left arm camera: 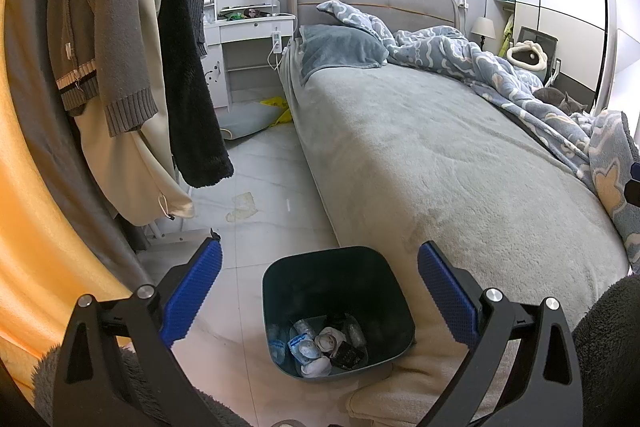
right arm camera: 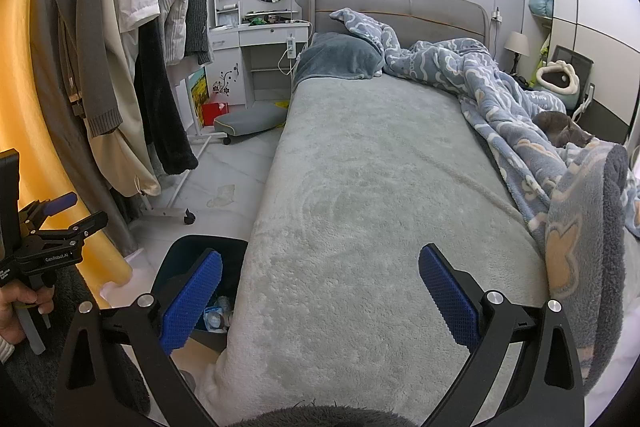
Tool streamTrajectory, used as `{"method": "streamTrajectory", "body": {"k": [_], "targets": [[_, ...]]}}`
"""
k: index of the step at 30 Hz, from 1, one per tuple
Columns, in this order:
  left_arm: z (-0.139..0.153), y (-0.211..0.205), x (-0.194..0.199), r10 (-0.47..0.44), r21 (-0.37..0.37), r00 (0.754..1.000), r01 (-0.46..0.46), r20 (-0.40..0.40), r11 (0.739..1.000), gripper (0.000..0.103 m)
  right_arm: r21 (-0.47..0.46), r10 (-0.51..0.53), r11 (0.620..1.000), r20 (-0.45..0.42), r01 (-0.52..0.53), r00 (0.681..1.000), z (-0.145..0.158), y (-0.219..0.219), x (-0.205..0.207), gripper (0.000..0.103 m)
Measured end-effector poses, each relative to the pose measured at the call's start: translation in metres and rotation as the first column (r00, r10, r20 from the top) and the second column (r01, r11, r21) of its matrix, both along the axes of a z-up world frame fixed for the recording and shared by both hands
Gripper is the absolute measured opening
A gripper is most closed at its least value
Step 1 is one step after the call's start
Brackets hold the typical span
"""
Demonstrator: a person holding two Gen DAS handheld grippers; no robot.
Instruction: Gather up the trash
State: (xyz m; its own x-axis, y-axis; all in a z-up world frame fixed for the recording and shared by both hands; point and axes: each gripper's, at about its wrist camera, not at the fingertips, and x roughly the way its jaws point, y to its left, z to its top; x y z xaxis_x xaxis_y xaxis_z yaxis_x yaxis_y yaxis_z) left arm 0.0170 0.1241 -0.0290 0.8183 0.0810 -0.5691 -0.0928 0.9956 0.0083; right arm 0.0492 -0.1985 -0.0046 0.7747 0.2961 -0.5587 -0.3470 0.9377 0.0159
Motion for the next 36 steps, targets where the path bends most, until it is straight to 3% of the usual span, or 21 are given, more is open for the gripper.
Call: {"method": "streamTrajectory", "body": {"k": [36], "targets": [[0.0003, 0.0017, 0.0006, -0.002, -0.004, 1.000, 0.002, -0.004, 1.000, 0.100, -0.005, 0.000, 1.000, -0.001, 0.000, 1.000, 0.0032, 0.0014, -0.0003, 0.100]]}}
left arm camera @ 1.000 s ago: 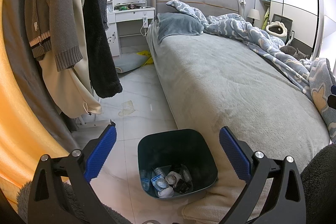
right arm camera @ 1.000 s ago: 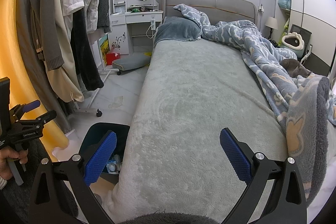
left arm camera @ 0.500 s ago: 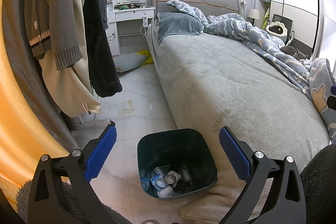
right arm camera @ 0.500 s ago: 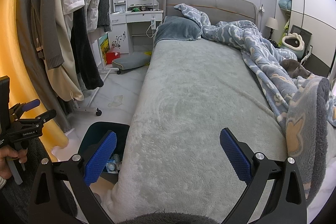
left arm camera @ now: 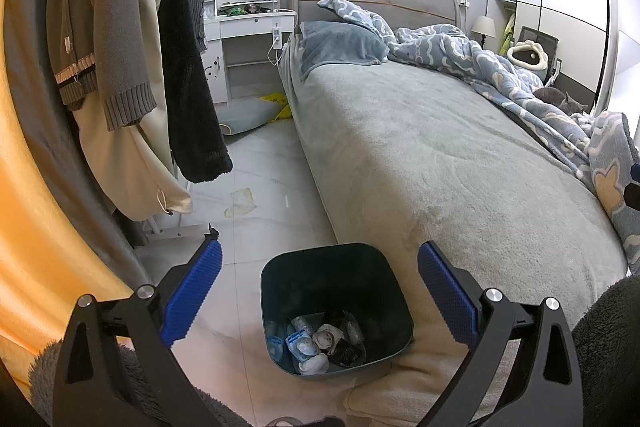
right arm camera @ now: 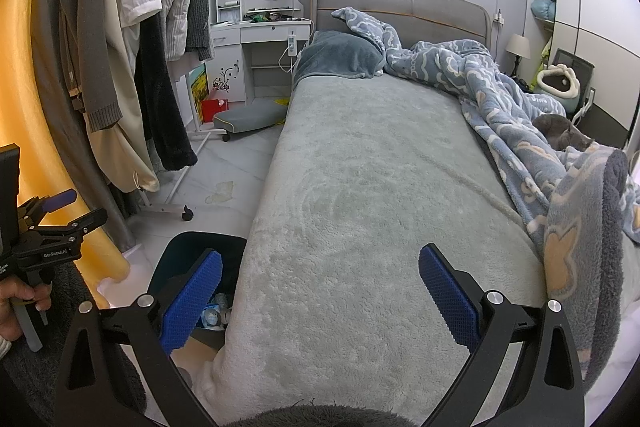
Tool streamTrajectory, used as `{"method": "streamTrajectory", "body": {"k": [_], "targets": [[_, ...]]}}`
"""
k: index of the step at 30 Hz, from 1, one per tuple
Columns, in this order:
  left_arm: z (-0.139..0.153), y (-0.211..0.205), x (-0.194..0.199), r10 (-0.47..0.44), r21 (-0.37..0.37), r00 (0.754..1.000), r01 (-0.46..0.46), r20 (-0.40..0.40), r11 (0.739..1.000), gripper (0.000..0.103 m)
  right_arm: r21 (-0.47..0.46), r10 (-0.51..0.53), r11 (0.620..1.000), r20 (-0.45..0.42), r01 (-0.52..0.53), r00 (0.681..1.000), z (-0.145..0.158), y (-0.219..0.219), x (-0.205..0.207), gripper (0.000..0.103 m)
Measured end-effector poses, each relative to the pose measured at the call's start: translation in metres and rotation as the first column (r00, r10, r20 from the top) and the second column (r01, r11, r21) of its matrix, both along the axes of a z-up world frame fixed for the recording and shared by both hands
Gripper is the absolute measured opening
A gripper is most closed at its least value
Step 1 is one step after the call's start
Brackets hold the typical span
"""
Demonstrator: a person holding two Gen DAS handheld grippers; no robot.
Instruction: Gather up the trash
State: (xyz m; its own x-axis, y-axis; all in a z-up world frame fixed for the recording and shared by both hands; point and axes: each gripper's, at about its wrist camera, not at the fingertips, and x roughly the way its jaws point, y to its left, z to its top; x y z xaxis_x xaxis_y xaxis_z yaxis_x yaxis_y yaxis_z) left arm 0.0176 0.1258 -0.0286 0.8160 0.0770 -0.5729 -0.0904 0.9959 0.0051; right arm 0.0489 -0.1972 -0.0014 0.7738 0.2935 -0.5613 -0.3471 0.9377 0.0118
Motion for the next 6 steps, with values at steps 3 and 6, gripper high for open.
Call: {"method": "streamTrajectory", "body": {"k": [3, 6], "targets": [[-0.0001, 0.0004, -0.0001, 0.000, -0.002, 1.000, 0.000, -0.001, 1.000, 0.100, 0.000, 0.000, 1.000, 0.000, 0.000, 1.000, 0.0002, 0.0000, 0.0000, 0.100], [0.0000, 0.0011, 0.0001, 0.000, -0.002, 1.000, 0.000, -0.001, 1.000, 0.100, -0.001, 0.000, 1.000, 0.000, 0.000, 1.000, 0.0004, 0.0000, 0.0000, 0.100]]}}
